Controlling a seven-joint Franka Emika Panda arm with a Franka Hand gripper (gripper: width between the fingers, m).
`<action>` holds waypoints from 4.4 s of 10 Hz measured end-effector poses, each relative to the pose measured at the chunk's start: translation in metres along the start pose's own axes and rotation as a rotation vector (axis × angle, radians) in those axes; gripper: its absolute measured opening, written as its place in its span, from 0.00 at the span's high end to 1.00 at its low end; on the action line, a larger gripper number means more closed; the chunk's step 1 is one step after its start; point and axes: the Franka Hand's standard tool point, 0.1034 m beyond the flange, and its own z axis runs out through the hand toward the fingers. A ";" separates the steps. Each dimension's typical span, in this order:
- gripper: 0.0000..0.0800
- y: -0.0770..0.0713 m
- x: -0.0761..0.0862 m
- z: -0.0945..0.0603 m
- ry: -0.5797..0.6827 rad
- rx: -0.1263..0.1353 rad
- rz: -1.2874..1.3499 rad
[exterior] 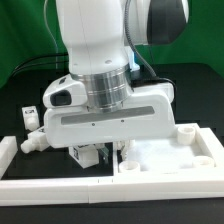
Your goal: Assemble one leg
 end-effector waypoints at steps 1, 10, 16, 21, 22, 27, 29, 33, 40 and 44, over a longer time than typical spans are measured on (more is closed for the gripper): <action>0.93 0.000 0.000 0.000 0.006 -0.002 -0.003; 0.20 0.001 0.001 -0.039 -0.011 0.014 -0.047; 0.19 0.009 -0.001 -0.038 -0.024 -0.011 -0.153; 0.19 0.047 -0.007 -0.039 -0.059 -0.038 -0.534; 0.19 0.048 -0.007 -0.040 -0.061 -0.039 -0.557; 0.19 0.045 -0.023 -0.040 -0.242 -0.085 -0.549; 0.19 0.041 -0.017 -0.037 -0.349 -0.100 -0.561; 0.19 0.033 -0.029 -0.030 -0.569 -0.081 -0.580; 0.19 0.053 -0.022 -0.030 -0.776 -0.170 -0.590; 0.19 0.052 -0.025 -0.020 -0.774 -0.251 -0.454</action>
Offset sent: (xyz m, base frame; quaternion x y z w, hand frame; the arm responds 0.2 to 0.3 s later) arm 0.0000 0.0000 0.0000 0.0000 0.0000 0.0000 1.0000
